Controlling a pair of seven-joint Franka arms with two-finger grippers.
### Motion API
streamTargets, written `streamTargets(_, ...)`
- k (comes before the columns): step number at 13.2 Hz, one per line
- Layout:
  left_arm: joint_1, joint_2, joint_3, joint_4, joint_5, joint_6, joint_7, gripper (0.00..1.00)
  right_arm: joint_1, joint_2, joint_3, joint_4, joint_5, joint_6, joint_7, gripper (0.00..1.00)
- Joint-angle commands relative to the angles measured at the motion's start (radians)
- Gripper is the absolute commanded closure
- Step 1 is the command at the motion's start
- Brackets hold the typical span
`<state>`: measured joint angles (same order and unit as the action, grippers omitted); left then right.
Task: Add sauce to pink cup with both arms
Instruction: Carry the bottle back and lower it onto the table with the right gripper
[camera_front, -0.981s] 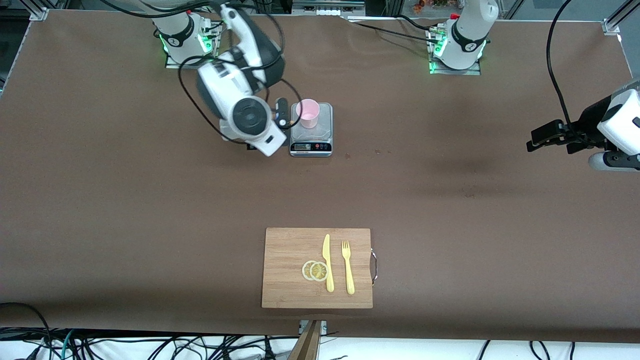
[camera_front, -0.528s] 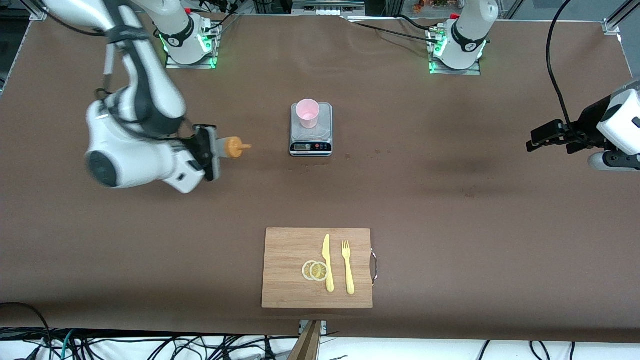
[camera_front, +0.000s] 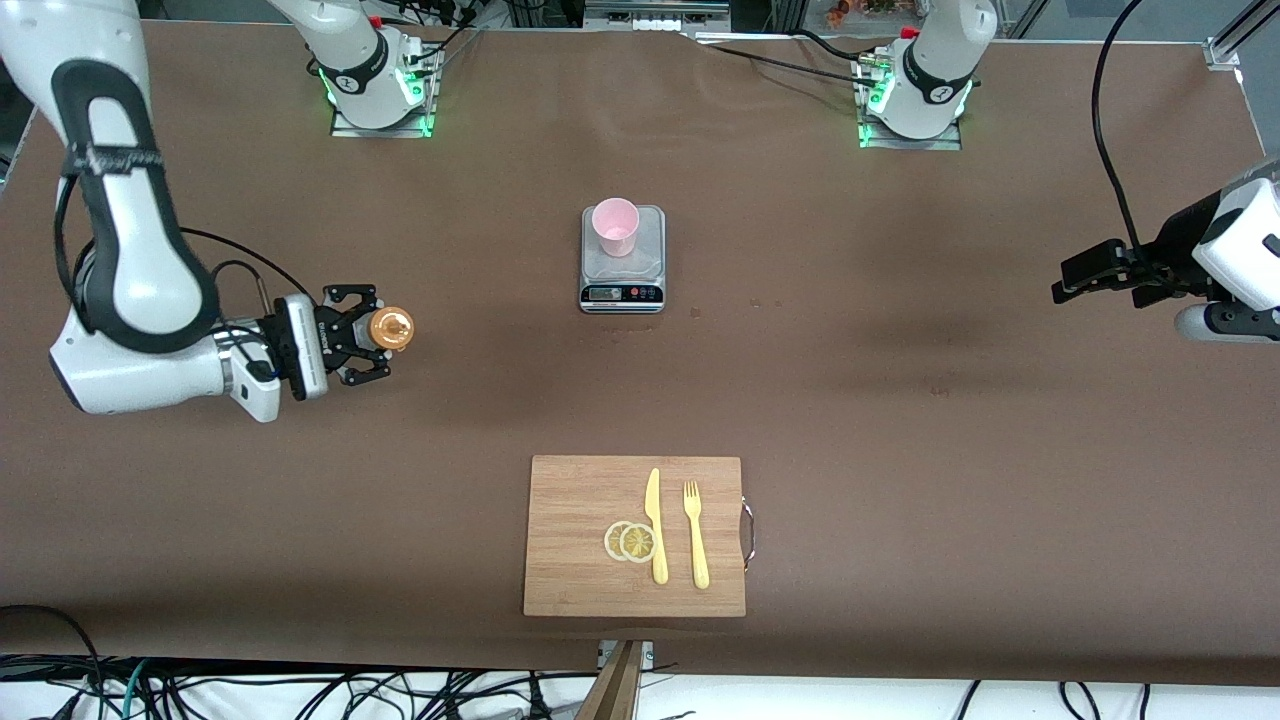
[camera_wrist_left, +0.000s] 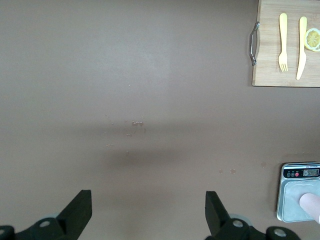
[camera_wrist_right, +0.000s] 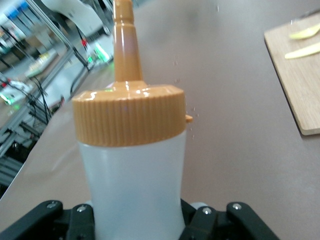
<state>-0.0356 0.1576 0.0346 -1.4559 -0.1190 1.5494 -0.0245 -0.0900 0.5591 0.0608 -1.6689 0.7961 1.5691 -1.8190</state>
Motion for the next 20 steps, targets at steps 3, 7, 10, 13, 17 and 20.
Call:
streamTargets(3, -0.003, 0.033, 0.001, 0.072, 0.013, -0.026, 0.02, 0.0, -0.054, 0.126, -0.111, -0.037, 0.208, -0.197, -0.366, 0.85)
streamTargets(7, -0.003, 0.033, 0.001, 0.072, 0.021, -0.026, 0.02, 0.0, -0.071, 0.232, -0.174, -0.04, 0.247, -0.302, -0.601, 0.85)
streamTargets(10, -0.003, 0.033, 0.002, 0.072, 0.024, -0.025, 0.02, 0.0, -0.074, 0.283, -0.187, -0.057, 0.249, -0.301, -0.692, 0.85)
streamTargets(13, -0.003, 0.033, 0.001, 0.074, 0.024, -0.025, 0.021, 0.0, -0.071, 0.304, -0.191, -0.055, 0.244, -0.29, -0.709, 0.83)
streamTargets(17, -0.003, 0.033, 0.001, 0.074, 0.025, -0.025, 0.021, 0.0, -0.065, 0.306, -0.216, -0.048, 0.227, -0.278, -0.706, 0.0)
streamTargets(20, -0.003, 0.034, 0.001, 0.074, 0.024, -0.025, 0.021, 0.0, -0.062, 0.306, -0.217, -0.043, 0.198, -0.278, -0.7, 0.0)
